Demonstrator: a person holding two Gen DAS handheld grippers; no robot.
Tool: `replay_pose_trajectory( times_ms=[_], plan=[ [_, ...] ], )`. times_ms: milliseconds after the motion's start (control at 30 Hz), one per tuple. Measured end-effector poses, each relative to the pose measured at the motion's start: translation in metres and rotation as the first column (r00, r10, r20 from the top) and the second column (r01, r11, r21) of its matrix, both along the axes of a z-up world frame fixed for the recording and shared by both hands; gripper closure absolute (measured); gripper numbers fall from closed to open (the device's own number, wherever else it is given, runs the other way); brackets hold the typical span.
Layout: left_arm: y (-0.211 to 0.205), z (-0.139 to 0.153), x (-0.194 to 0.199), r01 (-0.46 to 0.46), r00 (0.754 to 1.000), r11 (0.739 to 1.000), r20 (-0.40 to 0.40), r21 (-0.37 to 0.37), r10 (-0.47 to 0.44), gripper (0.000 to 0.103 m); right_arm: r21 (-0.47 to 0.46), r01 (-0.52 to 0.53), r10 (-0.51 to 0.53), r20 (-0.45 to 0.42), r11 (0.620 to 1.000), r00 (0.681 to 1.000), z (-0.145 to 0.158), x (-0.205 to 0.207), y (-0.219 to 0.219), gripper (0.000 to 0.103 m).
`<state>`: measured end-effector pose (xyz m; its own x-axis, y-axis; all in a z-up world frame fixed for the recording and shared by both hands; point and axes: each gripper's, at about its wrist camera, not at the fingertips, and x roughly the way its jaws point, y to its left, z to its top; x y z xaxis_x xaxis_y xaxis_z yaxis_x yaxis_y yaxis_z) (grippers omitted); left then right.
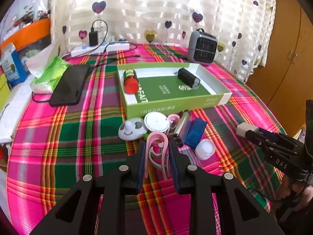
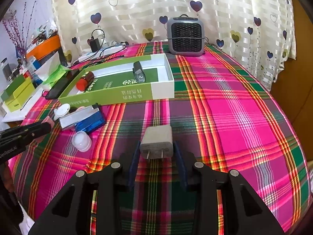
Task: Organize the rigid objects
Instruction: 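Lift and carry the pink clip and white charger toward the green box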
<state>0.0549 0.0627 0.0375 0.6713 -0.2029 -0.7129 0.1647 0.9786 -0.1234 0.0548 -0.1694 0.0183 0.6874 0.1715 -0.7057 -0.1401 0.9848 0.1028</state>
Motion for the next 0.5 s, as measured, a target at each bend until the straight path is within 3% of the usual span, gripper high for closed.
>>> replay_pose_trajectory(
  times_ms=[500],
  plan=[
    [-0.0066,0.0132,0.0054,0.001,1.0,1.0,0.018,-0.009,0.0,0.081,0.018,-0.001,0.0,0.021,1.0,1.0,0.011,0.0025,-0.0075,0.067]
  ],
)
